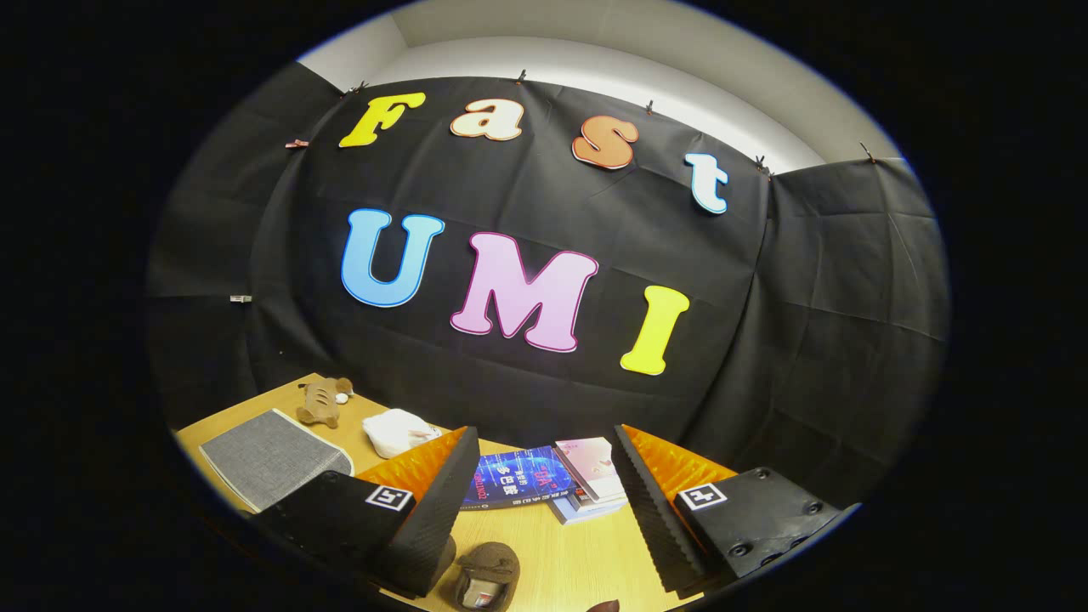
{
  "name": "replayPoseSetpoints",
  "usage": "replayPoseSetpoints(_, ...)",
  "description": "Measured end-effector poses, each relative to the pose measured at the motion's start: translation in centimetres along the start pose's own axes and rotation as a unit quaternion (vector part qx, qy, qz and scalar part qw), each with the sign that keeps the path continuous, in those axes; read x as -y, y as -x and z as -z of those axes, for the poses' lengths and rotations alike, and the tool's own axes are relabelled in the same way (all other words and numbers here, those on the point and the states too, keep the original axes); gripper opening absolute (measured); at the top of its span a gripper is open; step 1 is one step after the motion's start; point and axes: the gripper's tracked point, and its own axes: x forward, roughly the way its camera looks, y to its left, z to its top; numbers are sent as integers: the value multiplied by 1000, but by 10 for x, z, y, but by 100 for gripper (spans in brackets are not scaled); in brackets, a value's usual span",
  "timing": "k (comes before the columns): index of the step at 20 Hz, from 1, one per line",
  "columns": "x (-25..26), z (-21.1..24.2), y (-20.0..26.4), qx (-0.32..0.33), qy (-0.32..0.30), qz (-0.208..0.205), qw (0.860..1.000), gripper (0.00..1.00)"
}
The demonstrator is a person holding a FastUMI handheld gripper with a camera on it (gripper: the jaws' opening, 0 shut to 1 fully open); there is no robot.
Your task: Open the storage box then place both shoes into the box .Put the left shoe in first, then the right shoe, with the right side of both shoes facing outward in a uniform manner.
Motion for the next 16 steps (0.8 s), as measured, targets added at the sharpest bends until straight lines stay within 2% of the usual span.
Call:
replayPoseSetpoints(7, -15, -7, -6, 4, 1, -19, 1000, 97)
replayPoseSetpoints(9, -30, -7, -9, 2, -6, -55, 998, 97)
replayPoseSetpoints(10, -44, -5, -10, -3, -17, -88, 996, 97)
replayPoseSetpoints(11, -65, -3, -8, -12, -37, -140, 989, 97)
replayPoseSetpoints(12, -91, -1, -1, -27, -71, -212, 974, 97)
replayPoseSetpoints(13, -119, -3, 11, -45, -121, -293, 947, 97)
replayPoseSetpoints(14, -139, -7, 22, -60, -179, -351, 917, 97)
replayPoseSetpoints(16, -150, -17, 24, -83, -277, -396, 872, 97)
